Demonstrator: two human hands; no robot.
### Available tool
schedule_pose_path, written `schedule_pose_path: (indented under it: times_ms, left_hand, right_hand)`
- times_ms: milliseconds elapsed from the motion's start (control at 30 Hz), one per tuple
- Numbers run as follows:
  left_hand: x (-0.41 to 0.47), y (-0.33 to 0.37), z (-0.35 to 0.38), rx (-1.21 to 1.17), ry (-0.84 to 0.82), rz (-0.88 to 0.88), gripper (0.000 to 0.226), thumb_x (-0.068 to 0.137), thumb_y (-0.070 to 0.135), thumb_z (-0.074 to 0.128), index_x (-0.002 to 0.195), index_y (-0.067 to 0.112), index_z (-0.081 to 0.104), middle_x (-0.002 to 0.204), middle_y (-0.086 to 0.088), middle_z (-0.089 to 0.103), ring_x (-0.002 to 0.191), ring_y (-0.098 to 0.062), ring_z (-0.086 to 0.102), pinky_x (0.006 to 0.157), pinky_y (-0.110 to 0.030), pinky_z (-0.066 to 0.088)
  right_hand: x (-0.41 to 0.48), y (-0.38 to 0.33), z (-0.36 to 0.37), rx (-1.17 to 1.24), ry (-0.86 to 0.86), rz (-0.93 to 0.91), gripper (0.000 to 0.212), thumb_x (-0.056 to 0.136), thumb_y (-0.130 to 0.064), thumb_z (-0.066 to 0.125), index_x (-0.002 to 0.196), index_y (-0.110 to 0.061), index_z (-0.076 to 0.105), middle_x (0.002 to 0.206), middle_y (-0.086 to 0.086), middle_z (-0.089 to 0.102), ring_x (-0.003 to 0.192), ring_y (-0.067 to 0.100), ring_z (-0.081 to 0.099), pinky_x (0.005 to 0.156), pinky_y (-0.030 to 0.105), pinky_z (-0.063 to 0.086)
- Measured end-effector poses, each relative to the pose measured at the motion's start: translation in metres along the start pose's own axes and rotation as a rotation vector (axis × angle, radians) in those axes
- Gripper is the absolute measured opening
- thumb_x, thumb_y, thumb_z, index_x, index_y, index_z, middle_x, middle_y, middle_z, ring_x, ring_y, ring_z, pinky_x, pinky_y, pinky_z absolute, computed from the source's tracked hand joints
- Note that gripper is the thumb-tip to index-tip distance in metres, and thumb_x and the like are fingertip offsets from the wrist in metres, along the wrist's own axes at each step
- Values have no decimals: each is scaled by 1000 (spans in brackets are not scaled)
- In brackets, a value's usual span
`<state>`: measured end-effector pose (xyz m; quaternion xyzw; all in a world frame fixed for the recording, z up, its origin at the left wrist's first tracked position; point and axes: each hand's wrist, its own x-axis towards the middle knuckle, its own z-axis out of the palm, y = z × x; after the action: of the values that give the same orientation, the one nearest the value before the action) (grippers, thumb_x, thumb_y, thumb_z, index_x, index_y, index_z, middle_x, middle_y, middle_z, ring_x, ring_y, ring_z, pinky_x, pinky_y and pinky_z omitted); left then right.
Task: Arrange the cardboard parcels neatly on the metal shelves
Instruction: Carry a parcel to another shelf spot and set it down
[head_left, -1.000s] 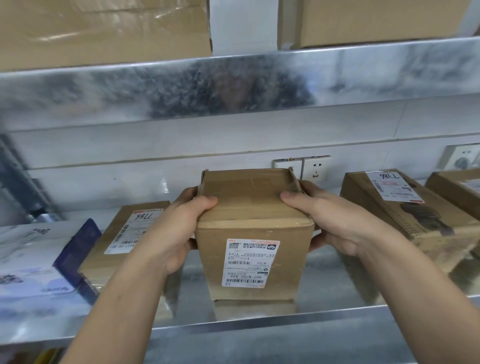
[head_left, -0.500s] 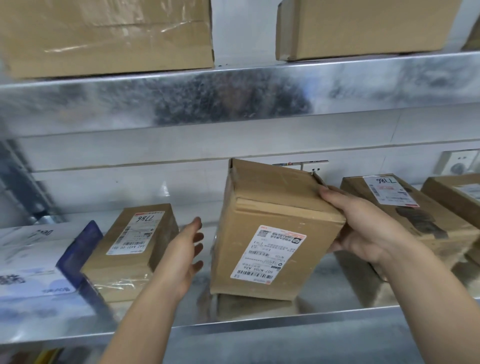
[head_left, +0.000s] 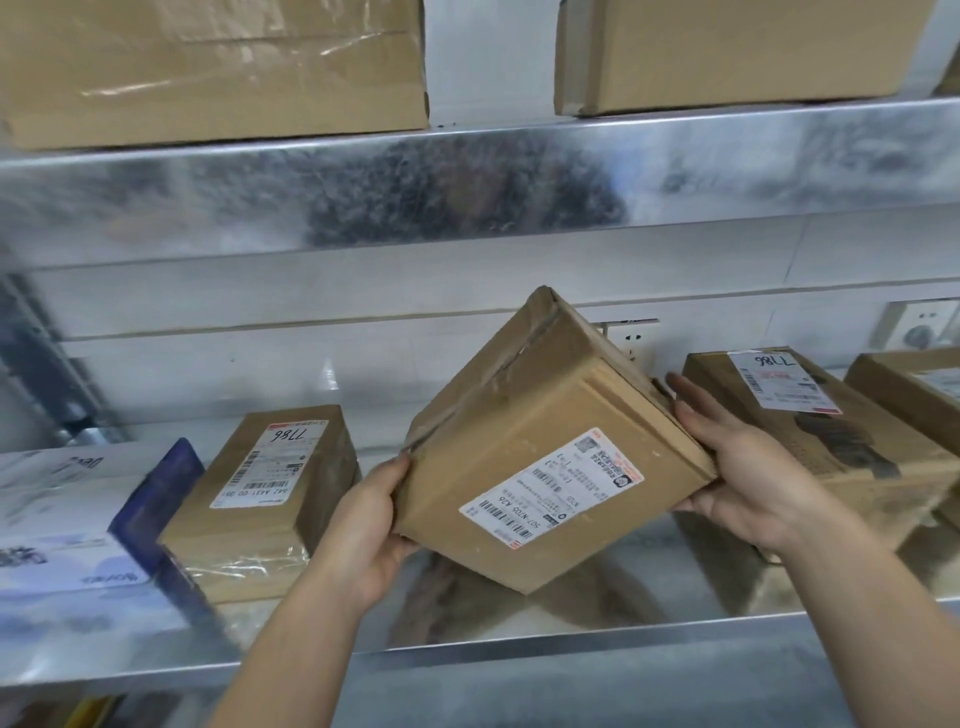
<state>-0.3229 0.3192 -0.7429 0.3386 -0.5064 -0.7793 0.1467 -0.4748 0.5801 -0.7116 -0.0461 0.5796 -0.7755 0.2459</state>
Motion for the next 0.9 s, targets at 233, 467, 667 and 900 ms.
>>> schedule_pose_path:
  times_ms: [233, 467, 667, 900]
  left_hand:
    - [4, 18, -8, 97, 58, 142, 22, 103, 25, 55, 117, 18, 69, 91, -1, 77, 75, -16, 67, 64, -32, 50]
    - [1, 26, -5, 165, 32, 132, 26, 101, 36, 58, 107, 16, 73, 86, 0, 79, 82, -19, 70, 78, -36, 50]
    - [4, 39, -4, 318, 8, 147, 34, 95, 54, 60, 107, 25, 72, 96, -1, 78, 90, -21, 71, 80, -37, 50]
    - [6, 40, -3, 450, -24, 191, 46, 75, 51, 79, 107, 18, 71, 106, -7, 75, 101, -28, 72, 91, -46, 56]
  right_hand:
    - [2, 11, 0, -403, 11, -81, 31, 105, -11, 53, 129, -20, 70, 123, 2, 75, 122, 21, 64, 111, 42, 45]
    - [4, 7, 12, -374, 42, 9, 46, 100, -54, 51, 89, -14, 73, 80, 6, 74, 80, 19, 68, 83, 37, 51]
    - [6, 3, 14, -490, -36, 110, 95, 54, -88, 58, 117, -18, 74, 114, 17, 75, 112, 38, 70, 93, 54, 58]
    - [13, 1, 14, -611, 26, 113, 61, 83, -67, 66, 107, -12, 77, 95, 15, 79, 91, 33, 76, 75, 43, 63]
